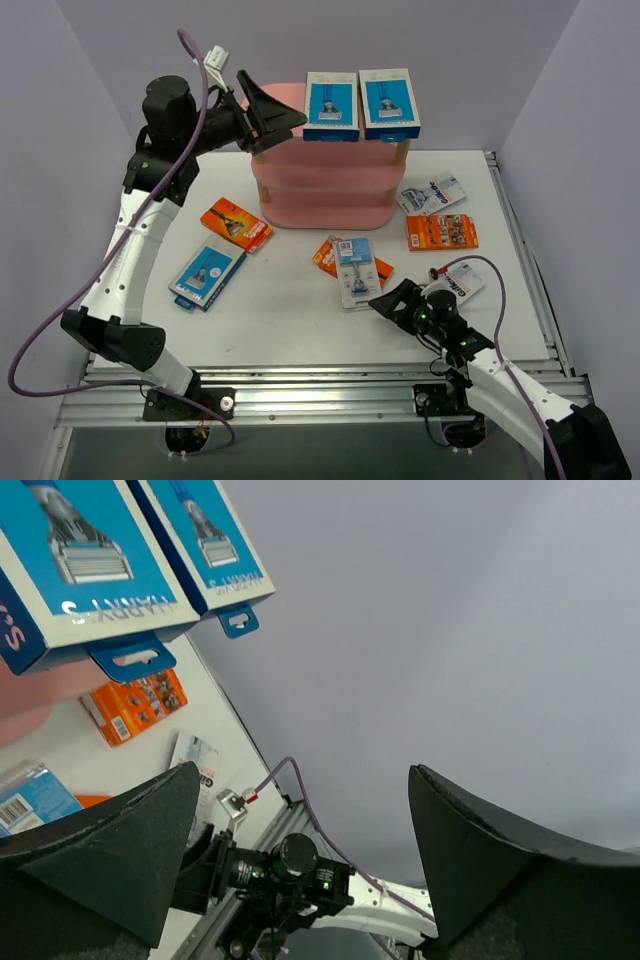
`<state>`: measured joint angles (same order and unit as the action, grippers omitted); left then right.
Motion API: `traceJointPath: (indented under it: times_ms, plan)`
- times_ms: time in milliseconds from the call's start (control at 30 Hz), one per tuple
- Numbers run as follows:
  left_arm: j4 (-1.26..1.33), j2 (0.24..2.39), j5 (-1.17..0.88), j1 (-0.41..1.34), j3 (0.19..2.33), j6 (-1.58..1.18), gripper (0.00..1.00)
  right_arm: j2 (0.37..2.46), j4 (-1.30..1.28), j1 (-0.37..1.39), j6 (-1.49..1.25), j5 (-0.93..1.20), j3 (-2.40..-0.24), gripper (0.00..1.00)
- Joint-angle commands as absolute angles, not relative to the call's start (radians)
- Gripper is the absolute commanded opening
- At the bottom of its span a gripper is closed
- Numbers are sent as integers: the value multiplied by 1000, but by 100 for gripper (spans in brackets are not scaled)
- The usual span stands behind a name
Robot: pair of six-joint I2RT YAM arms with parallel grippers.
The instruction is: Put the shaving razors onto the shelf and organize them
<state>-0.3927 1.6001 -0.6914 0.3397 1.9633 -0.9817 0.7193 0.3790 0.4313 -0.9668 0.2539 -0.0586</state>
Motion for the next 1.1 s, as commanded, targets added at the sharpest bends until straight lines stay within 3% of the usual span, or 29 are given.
traceJointPath:
  times_ms: [0, 400, 1067]
  plan:
    - [-390, 1598, -657, 313, 2000, -927, 94, 738, 417, 423, -950, 275, -51, 73]
    - [-498, 1697, -417, 310, 2118, -802, 94, 733, 396, 419, -927, 275, -58, 74]
    - [-456, 1822, -472, 324, 2140, -815, 94, 746, 402, 413, -925, 272, -52, 74]
